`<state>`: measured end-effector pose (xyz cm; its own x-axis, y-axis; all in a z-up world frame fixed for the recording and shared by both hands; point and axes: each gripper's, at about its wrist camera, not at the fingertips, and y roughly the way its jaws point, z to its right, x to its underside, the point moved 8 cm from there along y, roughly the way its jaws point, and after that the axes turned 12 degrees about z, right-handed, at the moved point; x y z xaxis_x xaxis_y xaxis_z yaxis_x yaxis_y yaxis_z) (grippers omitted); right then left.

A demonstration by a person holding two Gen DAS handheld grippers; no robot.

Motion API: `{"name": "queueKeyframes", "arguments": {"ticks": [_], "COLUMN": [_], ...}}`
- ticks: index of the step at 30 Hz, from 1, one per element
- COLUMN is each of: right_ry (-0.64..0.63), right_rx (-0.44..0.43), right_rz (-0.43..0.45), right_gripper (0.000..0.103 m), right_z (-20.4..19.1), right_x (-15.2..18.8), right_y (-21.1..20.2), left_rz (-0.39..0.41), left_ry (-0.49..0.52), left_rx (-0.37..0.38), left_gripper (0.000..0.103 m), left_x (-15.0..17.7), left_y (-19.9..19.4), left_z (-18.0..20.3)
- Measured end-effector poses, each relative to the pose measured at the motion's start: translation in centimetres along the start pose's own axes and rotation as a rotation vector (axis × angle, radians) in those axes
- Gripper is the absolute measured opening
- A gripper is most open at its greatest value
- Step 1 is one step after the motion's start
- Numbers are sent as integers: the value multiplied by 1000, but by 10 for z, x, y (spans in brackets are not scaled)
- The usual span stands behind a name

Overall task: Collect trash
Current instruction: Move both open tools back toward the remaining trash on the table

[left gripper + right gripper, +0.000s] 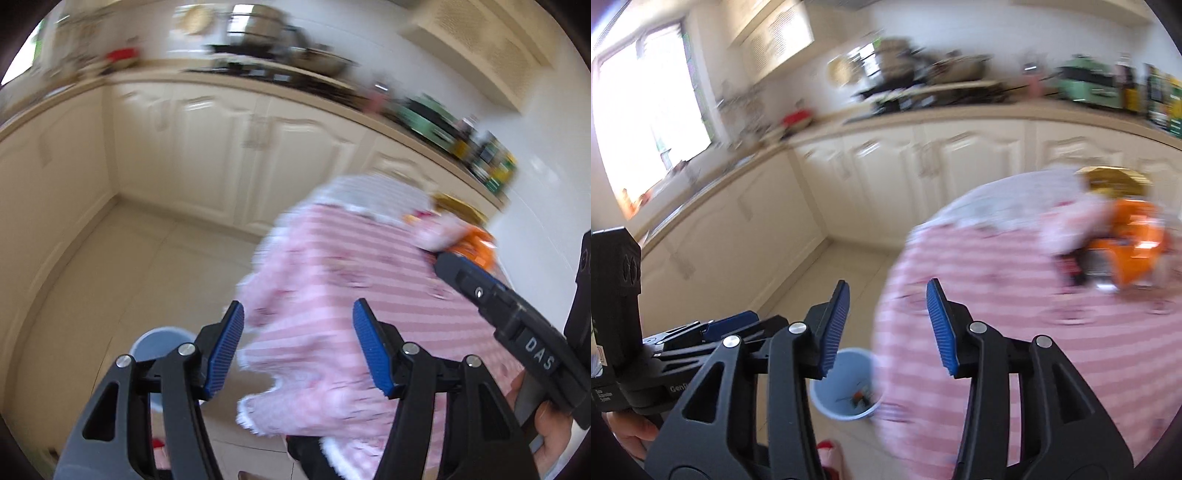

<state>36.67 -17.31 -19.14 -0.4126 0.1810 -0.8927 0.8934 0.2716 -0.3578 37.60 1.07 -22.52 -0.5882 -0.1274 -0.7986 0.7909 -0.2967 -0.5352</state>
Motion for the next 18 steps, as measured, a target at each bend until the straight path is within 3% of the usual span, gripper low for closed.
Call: {"name": "queueKeyframes", "arguments": {"ticks": [5,10,18], "right_ry": [91,170,202], "right_rx": [142,229,266], "right_rz": [70,88,74], "right_gripper": [43,43,43], "right_z": [90,159,200], "right_x": [-22,-25,-24], "right_y": [-35,-49,-36], "left_rz": [-5,-27,5], "left_ry": [163,277,322], "left_rx": [117,171,176], "left_gripper": [60,60,59], "left_x": [-12,-9,-25], "left_y": [37,75,122], "left_z": [102,167,207]}}
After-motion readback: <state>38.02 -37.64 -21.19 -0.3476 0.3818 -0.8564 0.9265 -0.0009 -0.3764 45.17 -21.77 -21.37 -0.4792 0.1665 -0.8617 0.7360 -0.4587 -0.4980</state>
